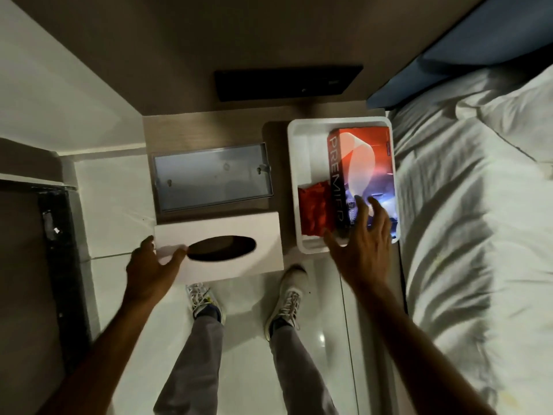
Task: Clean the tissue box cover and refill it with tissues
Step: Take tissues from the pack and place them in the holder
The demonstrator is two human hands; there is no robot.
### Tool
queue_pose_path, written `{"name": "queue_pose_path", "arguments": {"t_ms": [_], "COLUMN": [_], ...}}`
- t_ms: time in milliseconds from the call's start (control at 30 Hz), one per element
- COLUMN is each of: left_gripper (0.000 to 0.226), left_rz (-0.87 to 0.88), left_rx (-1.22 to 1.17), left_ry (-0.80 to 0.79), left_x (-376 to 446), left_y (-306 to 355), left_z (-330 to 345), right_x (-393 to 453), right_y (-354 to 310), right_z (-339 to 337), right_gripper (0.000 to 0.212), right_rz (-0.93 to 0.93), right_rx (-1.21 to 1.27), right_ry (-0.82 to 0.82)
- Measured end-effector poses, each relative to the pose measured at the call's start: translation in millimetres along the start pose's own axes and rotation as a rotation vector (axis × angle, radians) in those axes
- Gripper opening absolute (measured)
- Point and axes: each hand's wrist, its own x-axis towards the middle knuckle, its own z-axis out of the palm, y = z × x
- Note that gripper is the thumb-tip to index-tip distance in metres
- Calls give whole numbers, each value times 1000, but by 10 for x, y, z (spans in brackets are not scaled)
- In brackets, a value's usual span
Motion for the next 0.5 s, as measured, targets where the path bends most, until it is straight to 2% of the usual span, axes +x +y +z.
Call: {"name": "queue_pose_path", "arguments": {"t_ms": [67, 133, 233, 333, 400, 500], "left_gripper": [71, 60, 47, 43, 40, 31], "left_rz": [30, 118, 283, 424, 473, 651], "left_rx": [4, 0, 17, 129, 132, 110], "left_ry": [99, 178, 225, 200, 173, 140], "left_x": [-18, -104, -344, -640, -836, -1123], "left_y": [61, 145, 344, 620, 843, 1235], "left_z": [-32, -36, 44, 192, 319, 537], "right_x": [161, 226, 260, 228, 189, 169], "right_y": [262, 418, 540, 566, 584, 665], "right_z": [7, 42, 17, -51, -119, -258], "right_gripper": [102, 108, 102, 84, 62, 33], "right_rz": [50, 39, 6, -11, -33, -107], "right_rx": [-114, -163, -138, -98, -61, -69], "right_ry": [-119, -211, -184, -138, -118, -89]}}
